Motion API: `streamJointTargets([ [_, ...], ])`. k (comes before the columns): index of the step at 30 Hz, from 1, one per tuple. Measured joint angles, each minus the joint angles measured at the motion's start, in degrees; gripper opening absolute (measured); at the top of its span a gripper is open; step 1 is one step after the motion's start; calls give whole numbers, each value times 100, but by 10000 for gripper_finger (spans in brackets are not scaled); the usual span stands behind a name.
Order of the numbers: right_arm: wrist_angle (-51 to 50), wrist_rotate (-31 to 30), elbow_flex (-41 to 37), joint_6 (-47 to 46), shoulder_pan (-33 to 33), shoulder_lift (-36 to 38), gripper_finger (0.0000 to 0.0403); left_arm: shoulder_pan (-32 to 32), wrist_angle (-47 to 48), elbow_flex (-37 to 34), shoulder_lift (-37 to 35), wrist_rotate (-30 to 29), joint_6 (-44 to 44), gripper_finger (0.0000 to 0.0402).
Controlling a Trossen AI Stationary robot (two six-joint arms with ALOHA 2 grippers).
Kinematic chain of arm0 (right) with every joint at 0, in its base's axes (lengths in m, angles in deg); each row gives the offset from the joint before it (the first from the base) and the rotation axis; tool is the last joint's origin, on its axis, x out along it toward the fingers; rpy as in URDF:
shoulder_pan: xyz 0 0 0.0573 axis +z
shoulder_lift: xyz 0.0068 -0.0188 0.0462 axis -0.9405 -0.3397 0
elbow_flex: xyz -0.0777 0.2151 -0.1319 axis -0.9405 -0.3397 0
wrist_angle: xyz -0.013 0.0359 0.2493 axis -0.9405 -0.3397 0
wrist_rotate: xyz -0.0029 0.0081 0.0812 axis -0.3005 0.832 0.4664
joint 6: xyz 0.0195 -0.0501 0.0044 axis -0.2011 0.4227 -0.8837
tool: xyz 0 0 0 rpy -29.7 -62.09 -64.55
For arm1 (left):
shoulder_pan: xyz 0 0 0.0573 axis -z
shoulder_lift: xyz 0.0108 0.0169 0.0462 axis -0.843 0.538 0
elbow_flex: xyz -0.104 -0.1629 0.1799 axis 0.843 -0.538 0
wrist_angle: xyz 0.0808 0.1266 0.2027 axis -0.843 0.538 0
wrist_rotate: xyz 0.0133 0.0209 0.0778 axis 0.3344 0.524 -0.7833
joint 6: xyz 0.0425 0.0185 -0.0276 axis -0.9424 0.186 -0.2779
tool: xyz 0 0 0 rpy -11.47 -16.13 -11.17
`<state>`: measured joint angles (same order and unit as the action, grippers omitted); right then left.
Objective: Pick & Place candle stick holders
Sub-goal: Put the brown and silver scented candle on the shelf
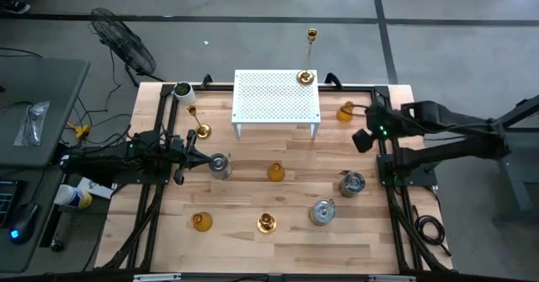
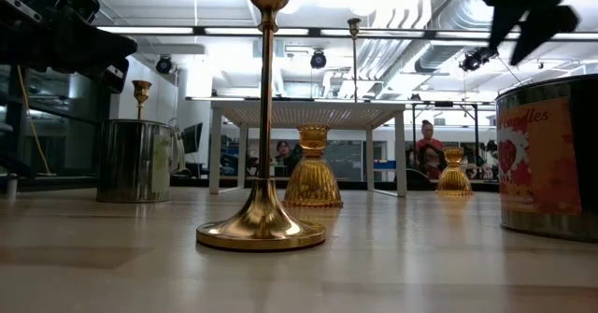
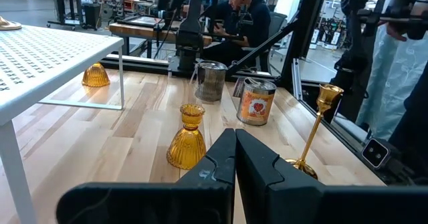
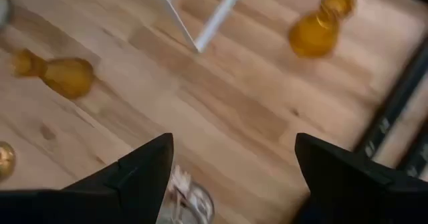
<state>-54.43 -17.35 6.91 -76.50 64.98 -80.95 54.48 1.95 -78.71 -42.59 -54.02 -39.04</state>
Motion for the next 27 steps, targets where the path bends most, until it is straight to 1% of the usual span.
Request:
streamJointTargets([
  [5,-807,13,-5,-971,759,6,305,0,0,-1,0,0,0,0],
  [8,-1083,88,-175,-1527,1226,35,305,0,0,-1,0,0,0,0],
  [14,-1034,828,-881,-2474,1988,107,305,0,0,-2,0,0,-1,0],
  [17,-854,1026,-1212,-2927,2206,109,305,-1,0,-2,0,0,1,0],
  [20,-509,1171,-1486,-3134,2325,109,305,0,0,-2,0,0,0,0],
  [24,119,1370,-1795,-3250,2314,107,305,0,0,-1,0,0,1,0],
  [27,156,1440,-1838,-3367,2260,15,304,1,0,-1,0,0,-1,0],
])
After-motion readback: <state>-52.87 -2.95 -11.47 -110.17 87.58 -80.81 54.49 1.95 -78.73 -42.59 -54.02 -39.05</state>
